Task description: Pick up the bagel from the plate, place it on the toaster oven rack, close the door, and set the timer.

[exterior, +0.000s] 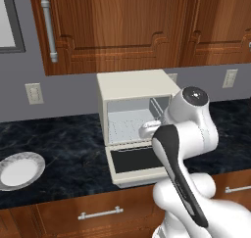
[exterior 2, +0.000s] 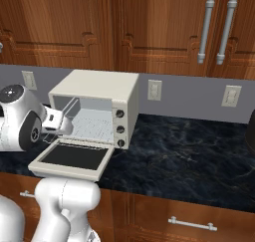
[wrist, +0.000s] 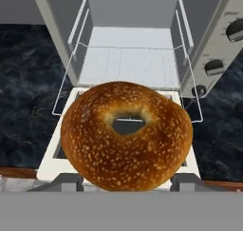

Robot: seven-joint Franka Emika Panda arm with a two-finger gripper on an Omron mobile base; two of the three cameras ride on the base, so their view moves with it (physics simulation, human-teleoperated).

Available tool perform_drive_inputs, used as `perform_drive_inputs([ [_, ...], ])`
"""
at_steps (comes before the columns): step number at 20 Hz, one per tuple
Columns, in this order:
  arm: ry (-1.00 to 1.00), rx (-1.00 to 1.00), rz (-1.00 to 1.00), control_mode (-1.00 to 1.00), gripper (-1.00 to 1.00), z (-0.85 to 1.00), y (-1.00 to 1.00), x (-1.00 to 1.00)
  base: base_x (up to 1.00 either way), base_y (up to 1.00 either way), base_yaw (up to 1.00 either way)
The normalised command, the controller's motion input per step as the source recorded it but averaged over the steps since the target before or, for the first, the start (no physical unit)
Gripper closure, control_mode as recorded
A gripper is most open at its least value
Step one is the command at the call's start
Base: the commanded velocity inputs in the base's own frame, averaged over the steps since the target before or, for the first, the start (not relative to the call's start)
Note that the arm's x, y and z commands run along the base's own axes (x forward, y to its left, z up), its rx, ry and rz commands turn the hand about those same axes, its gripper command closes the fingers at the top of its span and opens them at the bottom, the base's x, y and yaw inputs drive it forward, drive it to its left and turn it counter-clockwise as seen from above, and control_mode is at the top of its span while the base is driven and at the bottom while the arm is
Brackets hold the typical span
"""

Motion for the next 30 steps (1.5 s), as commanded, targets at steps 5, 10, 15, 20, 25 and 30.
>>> perform_drive_inputs([
  [5, 0.00, -0.01, 0.00, -1.00, 1.00, -0.01, -0.15, 0.20, 0.00, 0.00, 0.00],
  [10, 0.00, 0.00, 0.00, -1.00, 1.00, -0.13, -0.03, 0.22, 0.00, 0.00, 0.00],
  [15, 0.00, 0.00, 0.00, -1.00, 1.00, -0.31, 0.00, 0.22, 0.00, 0.00, 0.00],
  [20, 0.00, 0.00, 0.00, -1.00, 1.00, -0.37, 0.00, 0.26, 0.00, 0.00, 0.00],
  [25, 0.00, 0.00, 0.00, -1.00, 1.00, -0.14, 0.00, 0.25, 0.00, 0.00, 0.00],
  [30, 0.00, 0.00, 0.00, -1.00, 1.00, -0.10, 0.00, 0.22, 0.00, 0.00, 0.00],
])
